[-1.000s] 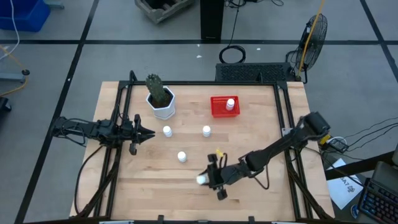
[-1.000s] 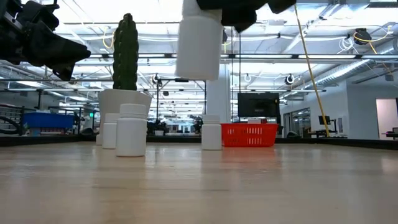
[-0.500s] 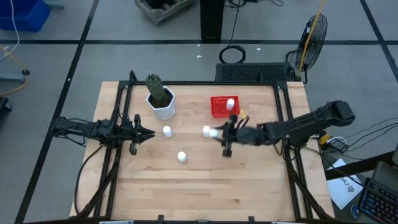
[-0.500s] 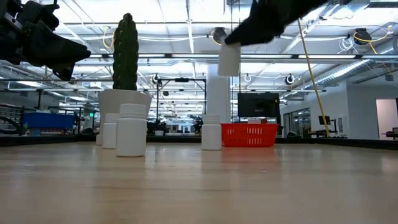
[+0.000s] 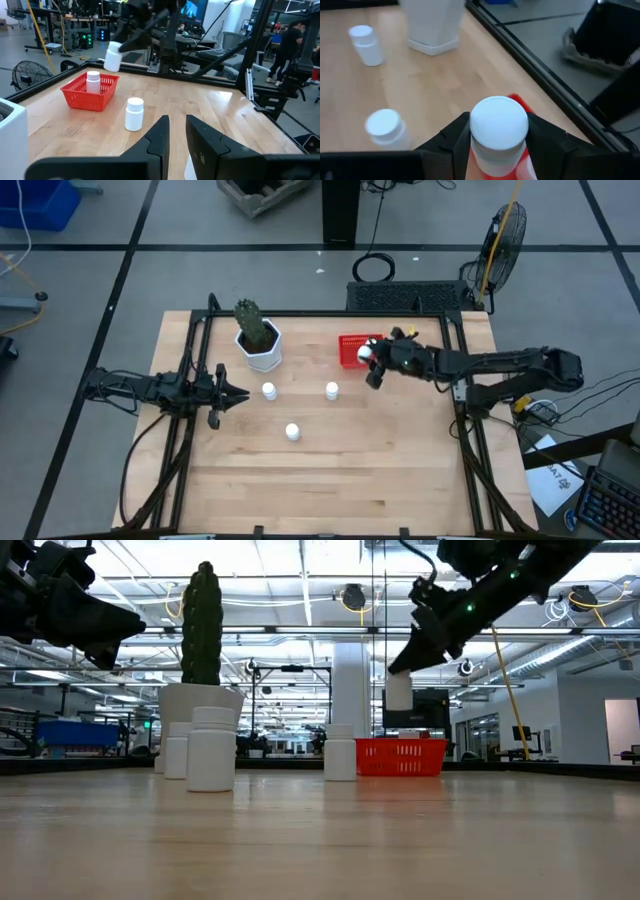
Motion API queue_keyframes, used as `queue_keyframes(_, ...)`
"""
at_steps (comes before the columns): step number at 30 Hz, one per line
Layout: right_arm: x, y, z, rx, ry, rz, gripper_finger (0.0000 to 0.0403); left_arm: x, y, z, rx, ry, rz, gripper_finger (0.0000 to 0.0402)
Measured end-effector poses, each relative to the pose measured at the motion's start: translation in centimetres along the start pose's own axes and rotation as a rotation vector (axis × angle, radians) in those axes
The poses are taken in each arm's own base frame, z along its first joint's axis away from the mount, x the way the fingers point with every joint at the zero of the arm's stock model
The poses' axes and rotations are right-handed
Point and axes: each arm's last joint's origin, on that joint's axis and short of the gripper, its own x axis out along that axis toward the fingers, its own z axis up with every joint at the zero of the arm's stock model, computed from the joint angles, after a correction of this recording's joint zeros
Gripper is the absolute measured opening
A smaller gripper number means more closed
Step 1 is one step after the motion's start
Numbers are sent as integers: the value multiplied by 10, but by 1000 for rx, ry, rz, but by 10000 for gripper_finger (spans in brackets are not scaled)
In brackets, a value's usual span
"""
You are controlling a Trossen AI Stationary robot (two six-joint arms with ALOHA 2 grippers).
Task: Pick and place pill bottles into a basket
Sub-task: Put the white pill bottle into the red bin
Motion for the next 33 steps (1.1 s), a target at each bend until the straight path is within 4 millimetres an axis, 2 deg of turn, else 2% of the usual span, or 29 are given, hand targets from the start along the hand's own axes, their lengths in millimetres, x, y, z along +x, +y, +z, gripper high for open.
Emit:
queue_keyframes(12, 11, -28, -28, 79, 88, -45, 151, 0, 0, 0, 0, 0, 0, 67)
queue_keyframes(33, 16, -44, -63, 154, 61, -41, 152, 0, 0, 0, 0, 0, 0, 67)
